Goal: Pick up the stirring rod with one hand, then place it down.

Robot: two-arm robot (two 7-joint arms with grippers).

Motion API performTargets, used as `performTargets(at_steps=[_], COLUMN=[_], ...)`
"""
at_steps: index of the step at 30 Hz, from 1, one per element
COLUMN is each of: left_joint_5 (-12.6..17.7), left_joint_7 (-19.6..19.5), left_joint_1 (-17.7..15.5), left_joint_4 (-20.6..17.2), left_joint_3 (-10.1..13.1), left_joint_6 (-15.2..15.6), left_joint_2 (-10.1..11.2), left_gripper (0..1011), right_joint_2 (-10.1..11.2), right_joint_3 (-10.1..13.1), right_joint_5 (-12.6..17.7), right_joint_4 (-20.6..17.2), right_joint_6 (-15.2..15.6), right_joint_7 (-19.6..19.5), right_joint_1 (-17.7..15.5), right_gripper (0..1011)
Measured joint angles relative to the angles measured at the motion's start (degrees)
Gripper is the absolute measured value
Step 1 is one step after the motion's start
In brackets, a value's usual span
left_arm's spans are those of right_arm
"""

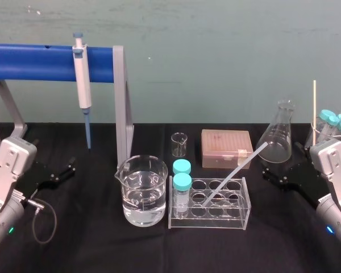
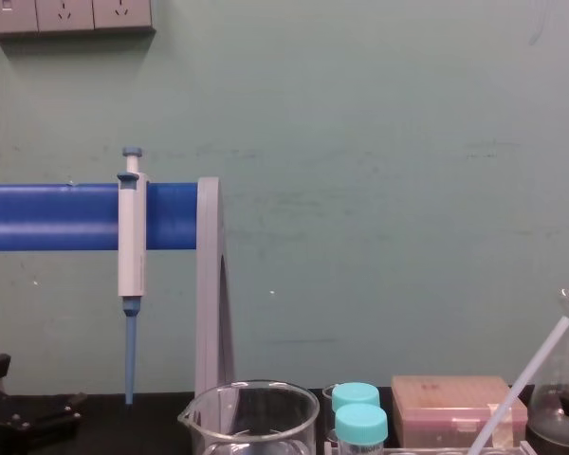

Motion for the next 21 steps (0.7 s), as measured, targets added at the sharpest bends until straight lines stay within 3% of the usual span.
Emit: performTargets(at_steps=[21], left_joint_5=[0.00], left_joint_7=[0.00], left_joint_1=[0.00], left_joint_4=[0.00], left_joint_3=[0.00], left_joint_6=[0.00], left_joint_2=[0.00], left_gripper=[1000], right_joint_2=[0.00], right_joint_3=[0.00], right_joint_5=[0.00], right_joint_4=[0.00], right_joint_6=[0.00], right_joint_7=[0.00], right_joint_1=[0.00], right_gripper=[1003])
